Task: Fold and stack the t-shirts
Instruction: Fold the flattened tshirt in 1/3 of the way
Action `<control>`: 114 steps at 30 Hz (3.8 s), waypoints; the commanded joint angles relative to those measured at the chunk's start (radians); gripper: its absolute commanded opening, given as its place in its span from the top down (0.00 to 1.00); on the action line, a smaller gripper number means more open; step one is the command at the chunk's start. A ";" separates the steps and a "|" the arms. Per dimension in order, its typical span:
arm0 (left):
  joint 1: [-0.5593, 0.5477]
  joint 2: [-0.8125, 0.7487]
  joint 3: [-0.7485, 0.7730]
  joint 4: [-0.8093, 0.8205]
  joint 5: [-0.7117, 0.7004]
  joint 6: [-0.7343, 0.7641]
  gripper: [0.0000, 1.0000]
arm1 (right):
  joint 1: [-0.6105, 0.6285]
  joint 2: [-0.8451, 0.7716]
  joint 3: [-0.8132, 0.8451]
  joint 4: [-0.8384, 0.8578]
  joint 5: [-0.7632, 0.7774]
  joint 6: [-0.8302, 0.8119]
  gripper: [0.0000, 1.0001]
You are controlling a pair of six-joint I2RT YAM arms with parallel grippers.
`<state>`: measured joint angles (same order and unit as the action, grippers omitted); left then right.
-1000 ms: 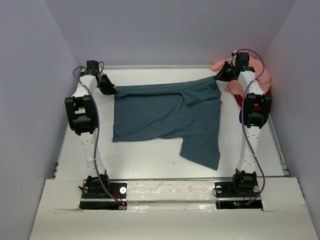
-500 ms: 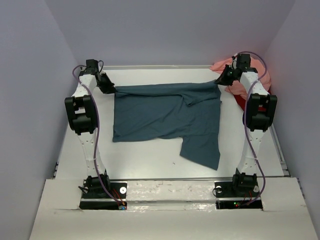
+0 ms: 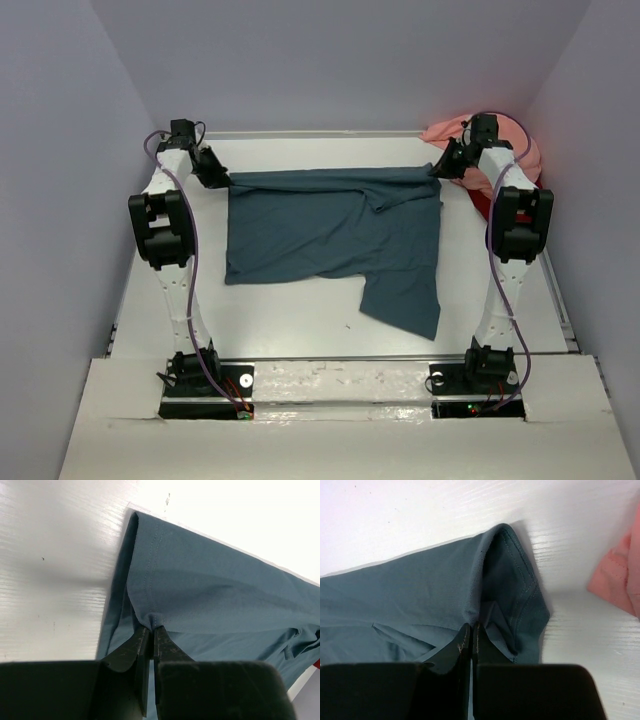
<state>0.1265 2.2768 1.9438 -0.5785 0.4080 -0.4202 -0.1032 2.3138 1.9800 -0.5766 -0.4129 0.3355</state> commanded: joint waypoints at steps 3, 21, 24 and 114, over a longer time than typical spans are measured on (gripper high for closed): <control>0.016 -0.008 0.024 -0.024 0.014 0.031 0.86 | 0.016 0.016 0.075 0.000 0.031 -0.021 1.00; 0.016 -0.017 -0.098 -0.050 0.084 0.034 0.61 | 0.025 0.085 0.145 -0.078 0.091 -0.030 0.73; 0.016 -0.013 -0.103 -0.064 0.088 0.044 0.49 | 0.025 0.081 0.143 -0.078 0.097 -0.035 0.55; -0.728 0.299 0.423 -0.035 0.066 -0.351 0.44 | 0.178 0.096 0.278 -0.443 0.128 -0.052 0.46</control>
<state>-0.5934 2.5652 2.3138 -0.6018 0.4808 -0.7757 0.0734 2.4222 2.2204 -1.0218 -0.2943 0.2779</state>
